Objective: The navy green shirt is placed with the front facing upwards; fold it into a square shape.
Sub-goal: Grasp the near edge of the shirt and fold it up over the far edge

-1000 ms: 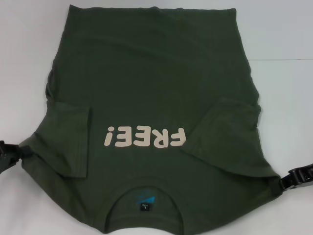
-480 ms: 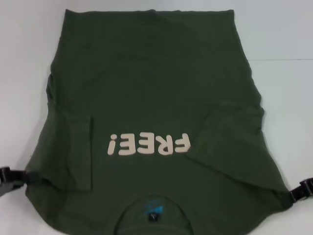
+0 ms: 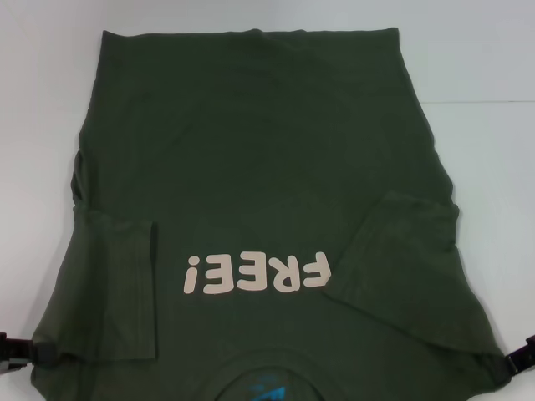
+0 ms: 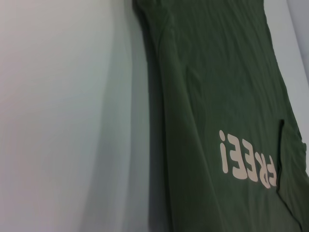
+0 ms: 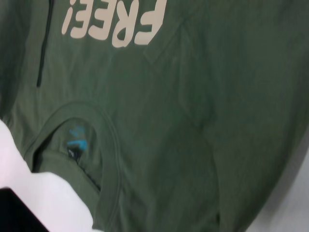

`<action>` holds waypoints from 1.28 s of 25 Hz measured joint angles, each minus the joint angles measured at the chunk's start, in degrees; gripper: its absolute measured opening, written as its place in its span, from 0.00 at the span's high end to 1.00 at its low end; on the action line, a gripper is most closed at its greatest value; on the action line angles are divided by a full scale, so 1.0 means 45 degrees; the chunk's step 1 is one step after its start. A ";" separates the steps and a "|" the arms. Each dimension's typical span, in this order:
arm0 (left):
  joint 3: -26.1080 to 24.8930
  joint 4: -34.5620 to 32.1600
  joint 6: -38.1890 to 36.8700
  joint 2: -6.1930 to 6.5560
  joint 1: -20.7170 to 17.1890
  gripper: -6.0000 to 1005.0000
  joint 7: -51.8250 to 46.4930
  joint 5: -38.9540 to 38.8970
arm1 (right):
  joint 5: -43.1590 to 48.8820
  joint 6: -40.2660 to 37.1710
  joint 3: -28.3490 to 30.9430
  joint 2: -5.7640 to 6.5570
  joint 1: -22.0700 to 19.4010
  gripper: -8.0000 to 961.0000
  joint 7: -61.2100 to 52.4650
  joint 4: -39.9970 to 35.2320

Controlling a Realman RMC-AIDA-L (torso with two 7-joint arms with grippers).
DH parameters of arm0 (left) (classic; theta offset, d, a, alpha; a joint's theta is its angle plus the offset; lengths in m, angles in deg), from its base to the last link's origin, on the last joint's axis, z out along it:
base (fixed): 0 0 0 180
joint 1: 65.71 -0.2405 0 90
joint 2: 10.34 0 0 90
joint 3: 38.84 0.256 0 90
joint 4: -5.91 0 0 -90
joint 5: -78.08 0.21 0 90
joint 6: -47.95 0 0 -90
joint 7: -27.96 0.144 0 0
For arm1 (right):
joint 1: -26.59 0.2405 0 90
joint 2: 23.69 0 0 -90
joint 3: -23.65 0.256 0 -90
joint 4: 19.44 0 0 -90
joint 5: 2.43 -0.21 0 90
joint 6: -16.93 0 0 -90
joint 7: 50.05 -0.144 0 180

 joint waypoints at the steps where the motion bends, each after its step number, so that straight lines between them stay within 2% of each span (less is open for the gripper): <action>1: 0.0013 -0.0010 -0.0008 0.0011 0.0055 0.99 -0.0012 0.0006 | -0.0017 0.0109 0.0126 0.0028 0.0002 0.92 0.0000 0.0001; 4: 0.0042 0.0170 0.0294 0.0076 0.0543 0.99 -0.0183 0.0012 | -0.0103 0.0812 0.0873 0.0162 0.0229 0.92 -0.0078 -0.0003; 8: 0.0557 0.0892 0.1727 0.0319 0.1676 0.99 -0.1236 0.0019 | -0.0492 0.1981 0.2060 0.0211 0.0766 0.92 -0.0412 0.0048; 9: 0.1084 0.1159 0.2579 0.0438 0.2180 0.99 -0.1996 0.0018 | -0.0932 0.2596 0.2389 0.0149 0.1008 0.92 -0.0597 0.0084; 10: 0.1084 0.1159 0.2579 0.0438 0.2180 0.99 -0.1996 0.0018 | -0.0932 0.2596 0.2389 0.0149 0.1008 0.92 -0.0597 0.0084; 13: 0.1798 0.1327 0.3607 0.0543 0.2949 0.99 -0.2729 0.0023 | -0.1505 0.3668 0.2428 -0.0018 0.1248 0.91 -0.0848 0.0080; 17: 0.2537 0.1801 0.4951 0.0770 0.4233 0.99 -0.3219 0.0020 | -0.1872 0.5684 0.2306 -0.0272 0.1697 0.91 -0.1069 0.0091; 20: 0.3112 0.2102 0.6041 0.0833 0.5087 0.99 -0.3511 0.0020 | -0.1921 0.6915 0.2031 -0.0491 0.2178 0.91 -0.1064 0.0116; 21: 0.3445 0.2218 0.6889 0.0832 0.5547 0.99 -0.3716 0.0020 | -0.1922 0.7366 0.1902 -0.0562 0.2314 0.91 -0.1060 0.0093; 25: 0.3624 0.2368 0.8041 0.0761 0.5982 0.99 -0.3869 0.0021 | -0.1927 0.9026 0.1252 -0.0842 0.2769 0.90 -0.1114 0.0064; 30: 0.4126 0.3198 1.0661 0.0638 0.6364 0.99 -0.3946 0.0020 | -0.1877 1.1292 0.0184 -0.1099 0.3081 0.90 -0.1126 0.0262; 32: 0.4316 0.3504 1.1428 0.0500 0.6422 0.99 -0.3900 0.0020 | -0.1865 1.2255 -0.0419 -0.1214 0.3151 0.89 -0.1126 0.0415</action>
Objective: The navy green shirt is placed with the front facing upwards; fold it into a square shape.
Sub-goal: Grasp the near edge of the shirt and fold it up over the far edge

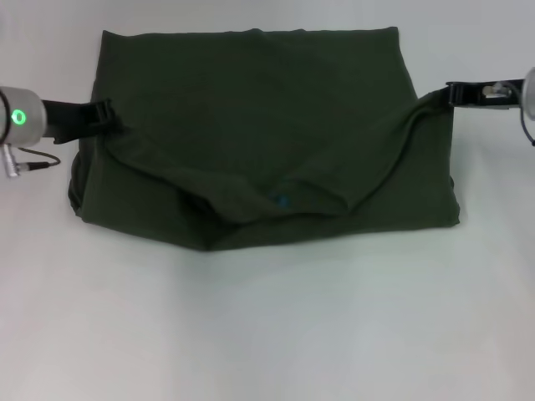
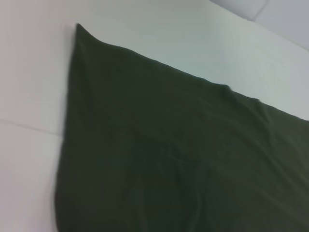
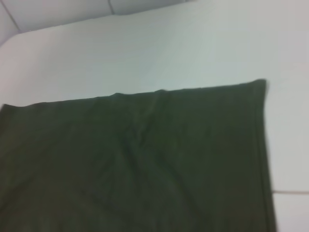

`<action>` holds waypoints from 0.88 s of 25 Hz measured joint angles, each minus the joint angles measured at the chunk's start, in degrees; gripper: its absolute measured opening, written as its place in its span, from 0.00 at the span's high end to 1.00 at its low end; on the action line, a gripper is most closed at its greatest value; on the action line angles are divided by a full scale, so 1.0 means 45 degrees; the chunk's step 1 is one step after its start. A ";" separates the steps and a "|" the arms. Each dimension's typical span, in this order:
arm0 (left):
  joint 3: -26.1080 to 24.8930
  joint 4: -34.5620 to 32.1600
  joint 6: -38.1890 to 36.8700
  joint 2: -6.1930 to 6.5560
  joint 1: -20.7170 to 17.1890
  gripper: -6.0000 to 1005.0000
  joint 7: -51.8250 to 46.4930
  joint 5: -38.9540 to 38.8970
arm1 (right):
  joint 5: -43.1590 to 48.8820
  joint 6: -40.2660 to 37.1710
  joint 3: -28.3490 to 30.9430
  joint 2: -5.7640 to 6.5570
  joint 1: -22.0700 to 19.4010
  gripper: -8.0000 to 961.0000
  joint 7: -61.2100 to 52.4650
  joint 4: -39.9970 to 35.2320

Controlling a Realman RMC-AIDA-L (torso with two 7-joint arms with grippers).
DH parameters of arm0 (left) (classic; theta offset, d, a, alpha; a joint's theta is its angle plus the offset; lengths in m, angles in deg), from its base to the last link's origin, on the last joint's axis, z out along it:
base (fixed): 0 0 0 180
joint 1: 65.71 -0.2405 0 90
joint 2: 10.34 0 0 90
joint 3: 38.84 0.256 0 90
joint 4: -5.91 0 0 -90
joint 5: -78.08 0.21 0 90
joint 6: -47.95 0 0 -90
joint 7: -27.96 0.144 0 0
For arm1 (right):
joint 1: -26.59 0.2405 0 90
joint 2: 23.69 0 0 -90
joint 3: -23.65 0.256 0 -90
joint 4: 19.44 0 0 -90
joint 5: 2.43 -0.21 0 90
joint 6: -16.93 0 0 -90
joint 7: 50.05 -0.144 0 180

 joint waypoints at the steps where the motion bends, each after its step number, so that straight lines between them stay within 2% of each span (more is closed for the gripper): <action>1: 0.0070 0.0082 0.0371 -0.0102 0.0006 0.99 0.0036 -0.0001 | 0.0008 0.0361 -0.0232 -0.0036 0.0020 0.89 0.0000 0.0073; 4: 0.0374 0.0120 0.1313 -0.0405 -0.0068 0.99 0.0102 0.0000 | 0.0028 0.1491 -0.0893 -0.0120 0.0067 0.89 -0.0006 0.0397; 6: 0.0506 0.0134 0.1701 -0.0463 -0.0094 0.99 0.0104 0.0001 | 0.0033 0.1962 -0.1042 -0.0136 0.0080 0.89 -0.0053 0.0526; 18: 0.0543 0.0100 0.2887 -0.0386 0.0100 0.99 0.0018 0.0000 | 0.0142 0.2798 -0.1144 -0.0011 0.0524 0.88 -0.0507 0.0565; 22: 0.0653 0.0030 0.3094 -0.0382 0.0176 0.99 0.0198 0.0002 | 0.0630 0.3050 -0.1173 -0.0095 0.0738 0.87 -0.0560 0.0571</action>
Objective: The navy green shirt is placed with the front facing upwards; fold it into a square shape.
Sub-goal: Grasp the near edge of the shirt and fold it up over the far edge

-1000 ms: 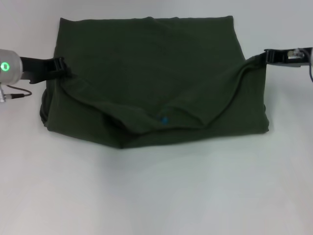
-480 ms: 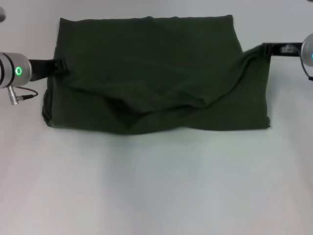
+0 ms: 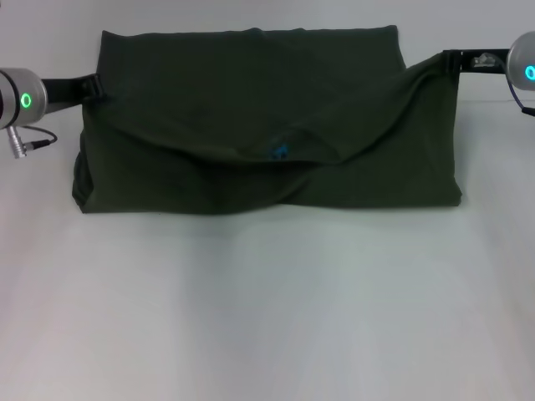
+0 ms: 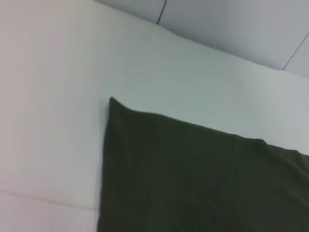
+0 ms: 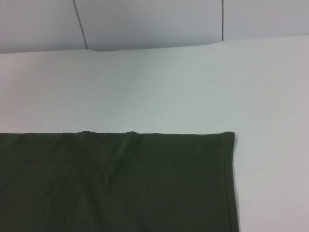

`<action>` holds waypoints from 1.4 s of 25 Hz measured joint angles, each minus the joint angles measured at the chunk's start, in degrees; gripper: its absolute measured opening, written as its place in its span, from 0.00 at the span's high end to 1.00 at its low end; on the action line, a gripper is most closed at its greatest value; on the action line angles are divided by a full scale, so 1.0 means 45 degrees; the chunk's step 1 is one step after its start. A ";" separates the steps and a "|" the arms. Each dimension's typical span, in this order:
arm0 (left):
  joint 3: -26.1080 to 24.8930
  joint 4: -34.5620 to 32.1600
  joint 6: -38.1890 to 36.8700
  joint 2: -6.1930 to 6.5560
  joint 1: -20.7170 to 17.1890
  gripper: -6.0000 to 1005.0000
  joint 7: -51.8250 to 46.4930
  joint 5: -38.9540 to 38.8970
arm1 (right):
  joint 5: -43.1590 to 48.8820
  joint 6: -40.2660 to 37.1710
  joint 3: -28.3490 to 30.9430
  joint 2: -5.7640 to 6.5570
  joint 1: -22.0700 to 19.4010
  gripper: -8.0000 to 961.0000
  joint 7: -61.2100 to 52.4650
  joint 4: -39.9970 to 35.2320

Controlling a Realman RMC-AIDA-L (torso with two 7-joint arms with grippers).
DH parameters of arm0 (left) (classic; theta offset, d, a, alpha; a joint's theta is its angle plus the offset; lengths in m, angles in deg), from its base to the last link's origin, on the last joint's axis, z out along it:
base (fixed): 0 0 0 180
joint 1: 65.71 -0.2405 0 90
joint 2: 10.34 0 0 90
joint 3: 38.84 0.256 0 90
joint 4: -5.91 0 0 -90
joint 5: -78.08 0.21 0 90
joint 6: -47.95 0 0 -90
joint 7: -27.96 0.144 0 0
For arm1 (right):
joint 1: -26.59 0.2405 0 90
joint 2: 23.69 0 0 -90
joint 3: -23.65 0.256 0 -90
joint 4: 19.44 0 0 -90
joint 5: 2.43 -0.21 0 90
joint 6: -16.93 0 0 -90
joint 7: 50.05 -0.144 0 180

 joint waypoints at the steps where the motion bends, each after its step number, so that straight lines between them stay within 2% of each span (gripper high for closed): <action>1: 0.0093 -0.0005 0.0106 -0.0006 0.0015 0.99 0.0040 -0.0001 | 0.0217 0.0185 -0.0010 -0.0038 0.0082 0.87 -0.0148 0.0038; 8: 0.0716 0.0066 0.0659 -0.0100 -0.0001 0.99 0.0077 -0.0002 | 0.0746 0.0581 -0.0019 -0.0077 0.0358 0.87 -0.0262 0.0477; 31: 0.0676 -0.0270 0.0872 -0.0274 -0.0109 0.99 0.0232 -0.0080 | 0.0913 0.0888 -0.0081 -0.0087 0.0957 0.84 -0.0192 0.0708; 35: 0.0691 -0.0216 0.0880 -0.0313 -0.0045 0.99 0.0462 -0.0056 | 0.0946 0.0987 -0.0576 -0.0041 0.0884 0.84 -0.0155 0.0849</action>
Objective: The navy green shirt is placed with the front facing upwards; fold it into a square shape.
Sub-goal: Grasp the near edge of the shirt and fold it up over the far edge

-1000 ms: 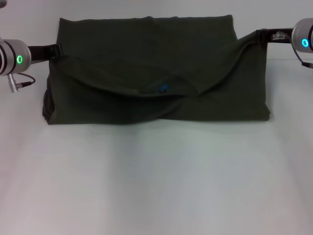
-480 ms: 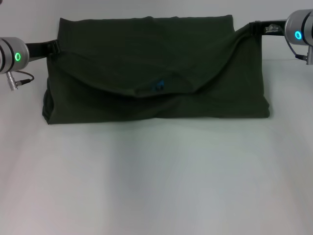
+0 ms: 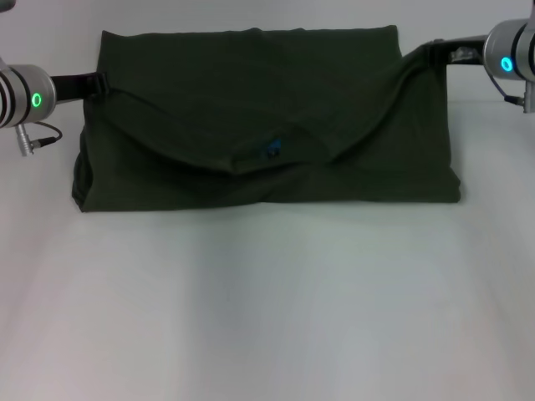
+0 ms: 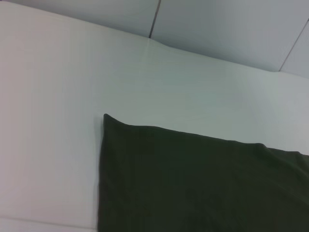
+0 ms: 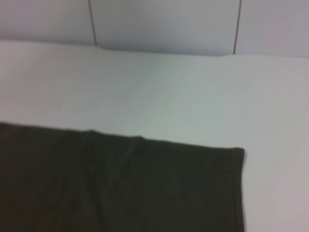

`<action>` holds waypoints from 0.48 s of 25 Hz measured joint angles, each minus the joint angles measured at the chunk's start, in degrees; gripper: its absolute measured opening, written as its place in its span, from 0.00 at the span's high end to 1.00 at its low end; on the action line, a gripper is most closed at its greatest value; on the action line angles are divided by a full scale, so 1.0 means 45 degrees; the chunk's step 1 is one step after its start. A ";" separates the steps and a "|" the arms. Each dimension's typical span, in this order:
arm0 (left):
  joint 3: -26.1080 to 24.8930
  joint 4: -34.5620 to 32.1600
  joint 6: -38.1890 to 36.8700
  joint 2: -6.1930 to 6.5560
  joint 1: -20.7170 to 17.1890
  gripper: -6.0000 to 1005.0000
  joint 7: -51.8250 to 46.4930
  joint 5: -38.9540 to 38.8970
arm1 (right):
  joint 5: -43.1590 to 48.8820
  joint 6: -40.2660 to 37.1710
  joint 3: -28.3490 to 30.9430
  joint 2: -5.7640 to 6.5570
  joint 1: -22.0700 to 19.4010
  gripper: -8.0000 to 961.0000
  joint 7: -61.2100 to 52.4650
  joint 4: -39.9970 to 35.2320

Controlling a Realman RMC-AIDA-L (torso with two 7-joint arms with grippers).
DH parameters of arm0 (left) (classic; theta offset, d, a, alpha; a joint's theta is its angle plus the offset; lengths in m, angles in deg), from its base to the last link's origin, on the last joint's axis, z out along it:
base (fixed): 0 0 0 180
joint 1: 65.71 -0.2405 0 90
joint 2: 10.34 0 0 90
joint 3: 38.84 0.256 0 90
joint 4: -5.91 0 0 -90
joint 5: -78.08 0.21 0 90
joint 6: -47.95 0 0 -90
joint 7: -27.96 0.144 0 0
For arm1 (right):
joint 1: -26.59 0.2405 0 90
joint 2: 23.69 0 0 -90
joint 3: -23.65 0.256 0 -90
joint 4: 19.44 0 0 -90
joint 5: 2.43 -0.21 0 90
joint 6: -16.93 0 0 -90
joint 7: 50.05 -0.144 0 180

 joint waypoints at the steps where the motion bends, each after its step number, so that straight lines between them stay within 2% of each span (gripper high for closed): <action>1: -0.0004 0.0037 0.0012 0.0000 0.0004 0.99 -0.0022 -0.0003 | 0.0046 0.0118 -0.0161 0.0009 -0.0011 0.84 -0.0008 0.0086; 4: -0.0070 0.0086 0.0024 0.0000 0.0006 0.86 -0.0070 -0.0020 | 0.0285 0.0595 -0.0368 0.0061 0.0040 0.84 -0.0120 0.0538; 8: -0.0120 0.0072 0.0000 0.0000 -0.0068 0.80 -0.0398 -0.0024 | 0.0323 0.0663 -0.0360 0.0100 0.0060 0.83 -0.0125 0.0659; 12: -0.0233 -0.0160 -0.0044 -0.0083 -0.0292 0.73 -0.0584 -0.0343 | 0.0203 0.0117 -0.0239 0.0144 -0.0043 0.66 -0.0126 0.0413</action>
